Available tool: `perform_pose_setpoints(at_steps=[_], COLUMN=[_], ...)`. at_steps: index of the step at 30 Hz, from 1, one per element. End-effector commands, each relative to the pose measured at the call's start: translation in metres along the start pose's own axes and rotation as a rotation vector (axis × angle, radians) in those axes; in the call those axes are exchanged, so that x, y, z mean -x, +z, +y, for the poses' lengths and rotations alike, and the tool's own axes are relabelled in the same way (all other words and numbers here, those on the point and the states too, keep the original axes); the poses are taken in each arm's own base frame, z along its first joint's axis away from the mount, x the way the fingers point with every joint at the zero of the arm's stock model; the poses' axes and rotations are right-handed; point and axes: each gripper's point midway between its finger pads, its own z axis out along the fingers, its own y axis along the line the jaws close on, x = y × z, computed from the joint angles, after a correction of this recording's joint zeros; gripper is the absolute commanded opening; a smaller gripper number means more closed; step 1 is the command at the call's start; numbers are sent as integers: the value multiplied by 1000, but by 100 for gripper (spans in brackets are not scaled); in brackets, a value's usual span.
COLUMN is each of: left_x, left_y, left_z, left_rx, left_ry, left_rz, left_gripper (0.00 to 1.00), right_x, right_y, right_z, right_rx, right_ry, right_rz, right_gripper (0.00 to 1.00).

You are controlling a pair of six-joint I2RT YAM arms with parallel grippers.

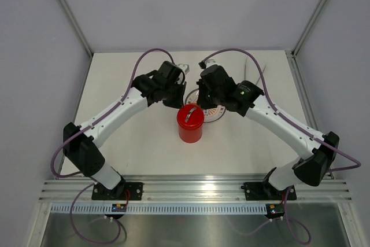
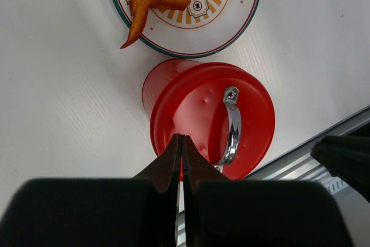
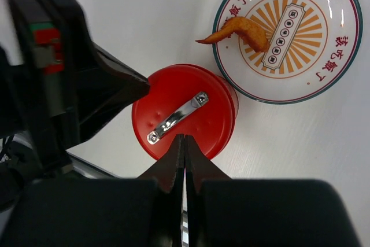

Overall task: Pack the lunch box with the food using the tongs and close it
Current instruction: Close the box lid on the packing box.

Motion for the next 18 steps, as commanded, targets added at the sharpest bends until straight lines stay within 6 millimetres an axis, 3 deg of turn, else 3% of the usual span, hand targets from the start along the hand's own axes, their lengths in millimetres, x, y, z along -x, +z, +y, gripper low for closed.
perform_pose_setpoints(at_steps=[1, 11, 14, 18], left_x=[10, -17, -25, -32], left_y=[8, 37, 40, 40], left_z=[-12, -1, 0, 1], left_rx=[-59, -39, -47, -53], left_ry=[-5, -43, -52, -60], left_rz=[-21, 62, 78, 83], left_gripper=[0, 0, 0, 0], right_x=[12, -63, -58, -27], right_y=[-7, 48, 41, 20], right_z=[7, 5, 5, 11], right_rx=[1, 6, 4, 14], right_ry=[12, 32, 32, 30], right_rz=[-40, 178, 152, 59], right_gripper=[0, 0, 0, 0])
